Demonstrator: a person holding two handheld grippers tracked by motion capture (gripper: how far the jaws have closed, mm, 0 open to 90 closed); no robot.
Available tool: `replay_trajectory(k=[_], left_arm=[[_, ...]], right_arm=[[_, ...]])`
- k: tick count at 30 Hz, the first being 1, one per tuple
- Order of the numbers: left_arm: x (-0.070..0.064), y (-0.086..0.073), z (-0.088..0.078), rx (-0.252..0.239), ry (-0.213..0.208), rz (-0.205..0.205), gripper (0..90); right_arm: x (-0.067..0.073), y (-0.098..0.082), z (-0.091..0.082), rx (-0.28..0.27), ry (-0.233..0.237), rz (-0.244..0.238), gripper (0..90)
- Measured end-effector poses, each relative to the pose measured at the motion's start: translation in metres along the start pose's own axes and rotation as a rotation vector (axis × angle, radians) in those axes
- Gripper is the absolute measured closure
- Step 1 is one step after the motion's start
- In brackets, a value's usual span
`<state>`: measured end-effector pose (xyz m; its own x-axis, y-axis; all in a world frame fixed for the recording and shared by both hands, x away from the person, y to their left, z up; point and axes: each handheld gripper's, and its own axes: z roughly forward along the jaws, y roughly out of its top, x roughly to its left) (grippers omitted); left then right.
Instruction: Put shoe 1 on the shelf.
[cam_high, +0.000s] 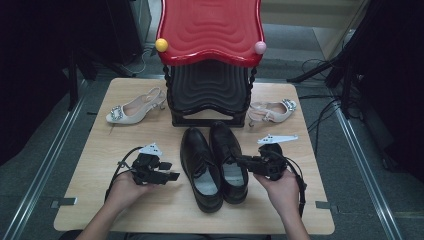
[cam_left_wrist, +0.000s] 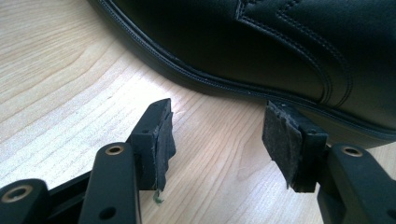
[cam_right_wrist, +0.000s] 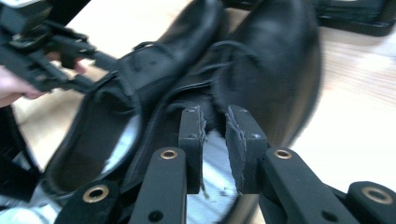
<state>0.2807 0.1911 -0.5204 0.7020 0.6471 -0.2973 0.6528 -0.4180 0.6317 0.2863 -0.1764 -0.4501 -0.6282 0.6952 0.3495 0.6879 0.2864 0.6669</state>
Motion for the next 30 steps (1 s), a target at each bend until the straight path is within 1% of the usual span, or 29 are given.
replay_trajectory(k=[3, 6, 7, 9, 11, 13, 15, 17, 18, 21, 22, 23, 24, 27, 30], left_arm=[[0.0, 0.0, 0.001, 0.005, 0.005, 0.003, 42.8], [0.0, 0.0, 0.001, 0.006, 0.006, 0.005, 42.7], [0.0, 0.0, 0.001, 0.006, 0.006, 0.005, 42.6], [0.0, 0.0, 0.001, 0.004, 0.011, 0.006, 42.6], [0.0, 0.0, 0.0, -0.003, 0.007, 0.006, 42.5], [0.001, 0.0, 0.0, -0.013, 0.006, 0.006, 40.7], [0.002, 0.0, -0.001, -0.03, 0.01, 0.002, 40.2], [0.003, 0.001, -0.001, -0.049, 0.007, -0.006, 39.9], [0.004, 0.002, -0.002, -0.042, 0.009, -0.005, 39.9], [0.004, 0.005, -0.002, -0.046, 0.012, 0.003, 39.9], [0.005, 0.005, -0.002, -0.044, 0.01, -0.001, 39.9], [0.005, 0.006, -0.002, -0.044, 0.007, 0.0, 39.9], [0.005, 0.006, -0.002, -0.042, 0.009, 0.002, 39.8], [0.006, 0.008, -0.002, -0.041, 0.01, 0.007, 39.9], [0.006, 0.01, -0.001, -0.045, 0.008, 0.008, 39.9]], right_arm=[[0.009, 0.0, 0.003, 0.024, 0.03, -0.01, 77.8], [0.019, 0.001, 0.005, 0.037, 0.043, -0.029, 77.3], [0.019, 0.001, 0.005, 0.037, 0.043, -0.029, 77.3], [0.027, 0.001, 0.011, 0.066, 0.057, -0.034, 74.6], [0.031, 0.001, 0.016, 0.086, 0.055, -0.04, 70.6], [0.035, 0.001, 0.021, 0.107, 0.06, -0.032, 69.1], [0.036, 0.001, 0.026, 0.129, 0.047, -0.032, 67.9], [0.038, 0.0, 0.031, 0.15, 0.053, -0.022, 66.7], [0.038, 0.0, 0.034, 0.163, 0.054, -0.018, 65.7], [0.041, 0.0, 0.04, 0.185, 0.032, -0.024, 64.7], [0.041, 0.001, 0.041, 0.196, 0.013, -0.024, 64.3], [0.042, 0.002, 0.044, 0.204, 0.005, -0.027, 64.2], [0.042, 0.003, 0.048, 0.217, 0.008, -0.022, 63.5], [0.042, 0.005, 0.058, 0.253, -0.012, -0.014, 61.9], [0.04, 0.01, 0.062, 0.282, -0.011, 0.008, 61.3]])
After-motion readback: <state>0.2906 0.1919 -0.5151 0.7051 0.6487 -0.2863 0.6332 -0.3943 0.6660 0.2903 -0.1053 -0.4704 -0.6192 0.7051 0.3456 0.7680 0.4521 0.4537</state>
